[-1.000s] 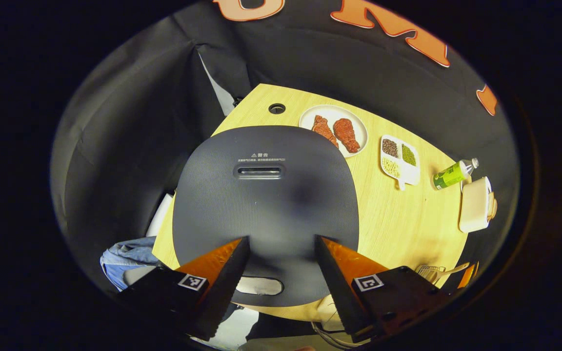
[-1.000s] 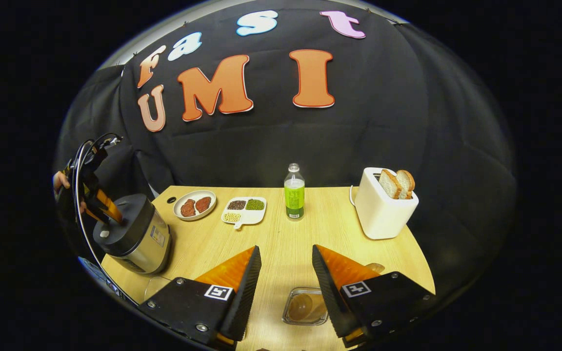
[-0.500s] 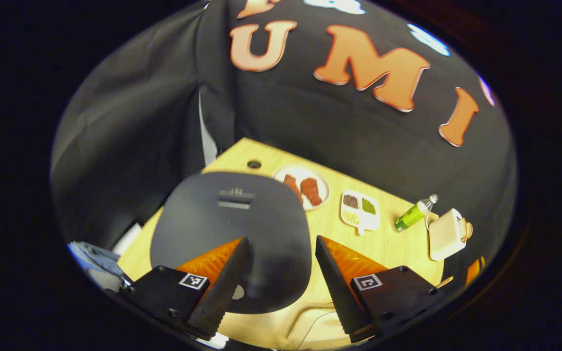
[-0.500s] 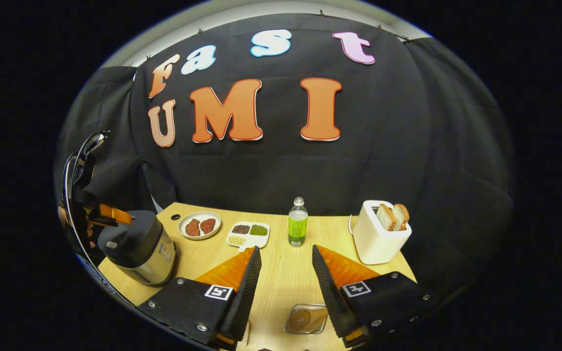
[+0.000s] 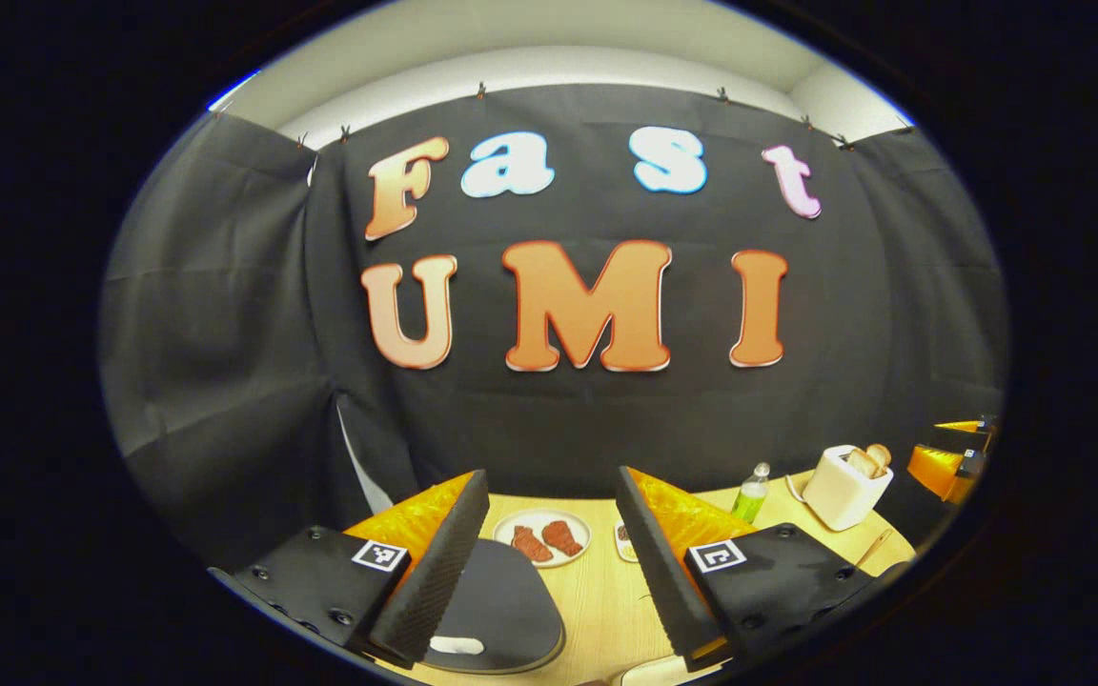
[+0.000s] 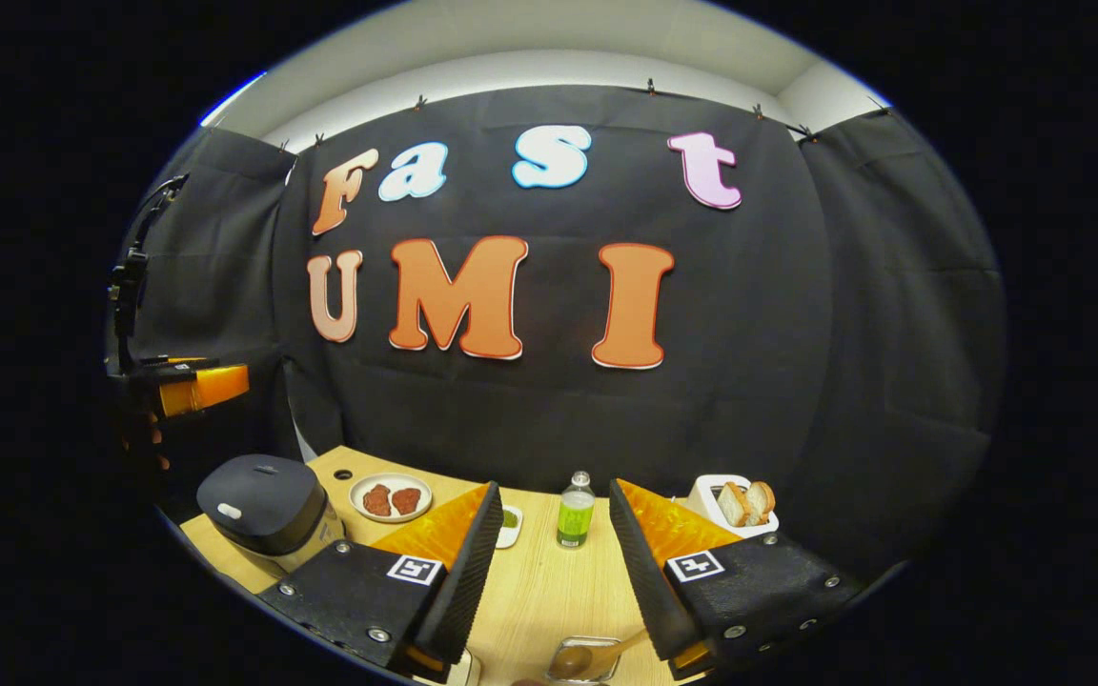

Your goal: Close the left gripper, press the button to open the rice cooker; take a wooden spoon from the chopstick holder with the right hand, scoop a spoonful of rice and pour it into the rice cooker, then put the wooden spoon back into the chopstick holder.

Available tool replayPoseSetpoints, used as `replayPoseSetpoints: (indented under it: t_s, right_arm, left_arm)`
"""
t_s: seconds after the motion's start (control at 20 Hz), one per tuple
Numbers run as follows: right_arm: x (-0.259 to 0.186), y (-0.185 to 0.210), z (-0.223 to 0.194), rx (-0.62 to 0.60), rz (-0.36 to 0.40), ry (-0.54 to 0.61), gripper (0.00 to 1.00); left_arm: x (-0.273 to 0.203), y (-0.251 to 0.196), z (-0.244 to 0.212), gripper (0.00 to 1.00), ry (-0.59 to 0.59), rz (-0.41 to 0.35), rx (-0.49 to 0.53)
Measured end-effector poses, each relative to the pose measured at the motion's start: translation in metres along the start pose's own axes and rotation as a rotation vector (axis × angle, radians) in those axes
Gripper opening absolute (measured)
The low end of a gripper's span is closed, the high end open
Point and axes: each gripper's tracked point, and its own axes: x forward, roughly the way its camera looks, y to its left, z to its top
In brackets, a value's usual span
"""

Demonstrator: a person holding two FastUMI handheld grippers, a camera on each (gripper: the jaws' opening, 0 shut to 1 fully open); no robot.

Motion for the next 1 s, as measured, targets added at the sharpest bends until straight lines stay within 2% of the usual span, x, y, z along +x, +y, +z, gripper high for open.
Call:
replayPoseSetpoints:
  t_s: [0.1,0.15,0.2,0.25,0.4,0.5,0.85,1.0]
  right_arm:
    - [-0.001,-0.001,0.005,-0.022,0.006,-0.023,0.75]
    - [-0.002,0.0,0.006,-0.036,0.016,-0.025,0.71]
    - [-0.004,0.002,0.008,-0.05,0.026,-0.029,0.75]
    - [-0.005,0.004,0.012,-0.057,0.035,-0.039,0.72]
    - [-0.008,0.008,0.025,-0.039,0.054,-0.064,0.72]
    - [-0.01,0.013,0.03,-0.012,0.071,-0.069,0.73]
    - [-0.012,0.017,0.04,-0.057,0.118,-0.094,0.74]
    - [-0.015,0.021,0.044,-0.058,0.127,-0.1,0.75]
  left_arm:
    - [-0.007,-0.006,0.013,0.91,-0.042,-0.025,0.001]
    - [-0.017,-0.008,0.015,0.91,-0.049,-0.029,0.007]
    - [-0.018,-0.01,0.016,0.91,-0.05,-0.028,0.013]
    - [-0.02,-0.01,0.017,0.91,-0.057,-0.031,0.014]
    - [-0.026,-0.014,0.023,0.91,-0.072,-0.035,0.007]
    - [-0.028,-0.017,0.023,0.91,-0.074,-0.041,0.007]
    - [-0.039,-0.027,0.008,0.91,-0.051,-0.077,0.027]
    - [-0.044,-0.026,0.006,0.91,-0.055,-0.07,0.043]
